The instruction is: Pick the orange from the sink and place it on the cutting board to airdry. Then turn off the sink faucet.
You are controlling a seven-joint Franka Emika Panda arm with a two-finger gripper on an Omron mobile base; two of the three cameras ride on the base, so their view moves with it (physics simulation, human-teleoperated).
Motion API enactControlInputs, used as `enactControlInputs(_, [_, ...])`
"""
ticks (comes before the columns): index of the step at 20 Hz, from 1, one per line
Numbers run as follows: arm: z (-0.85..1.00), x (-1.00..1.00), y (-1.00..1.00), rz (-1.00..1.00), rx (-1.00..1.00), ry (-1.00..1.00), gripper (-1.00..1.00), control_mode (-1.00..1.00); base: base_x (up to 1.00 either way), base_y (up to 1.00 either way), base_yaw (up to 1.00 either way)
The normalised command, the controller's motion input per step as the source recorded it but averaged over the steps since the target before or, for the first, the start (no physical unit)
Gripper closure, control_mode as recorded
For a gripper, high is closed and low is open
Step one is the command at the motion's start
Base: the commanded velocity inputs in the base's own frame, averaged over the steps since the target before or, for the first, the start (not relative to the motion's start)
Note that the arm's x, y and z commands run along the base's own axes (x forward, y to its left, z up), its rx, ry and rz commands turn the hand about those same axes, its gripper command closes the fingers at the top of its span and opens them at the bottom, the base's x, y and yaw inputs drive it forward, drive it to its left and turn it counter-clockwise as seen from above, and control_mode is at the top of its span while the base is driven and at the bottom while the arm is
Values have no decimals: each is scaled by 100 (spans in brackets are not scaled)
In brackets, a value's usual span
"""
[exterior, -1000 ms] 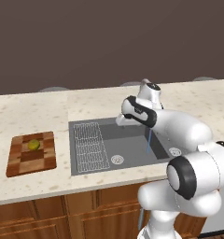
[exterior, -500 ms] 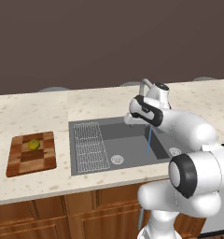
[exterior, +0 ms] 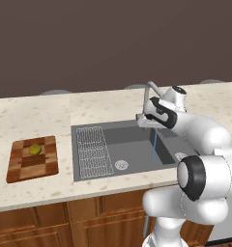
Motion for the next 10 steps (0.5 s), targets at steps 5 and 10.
enactControlInputs(5, [-2, 1, -37, -3, 2, 0, -100, -100, 0, 0, 0])
enactControlInputs(10, [0, 0, -39, -3, 3, 0, -100, -100, 0, 0, 0])
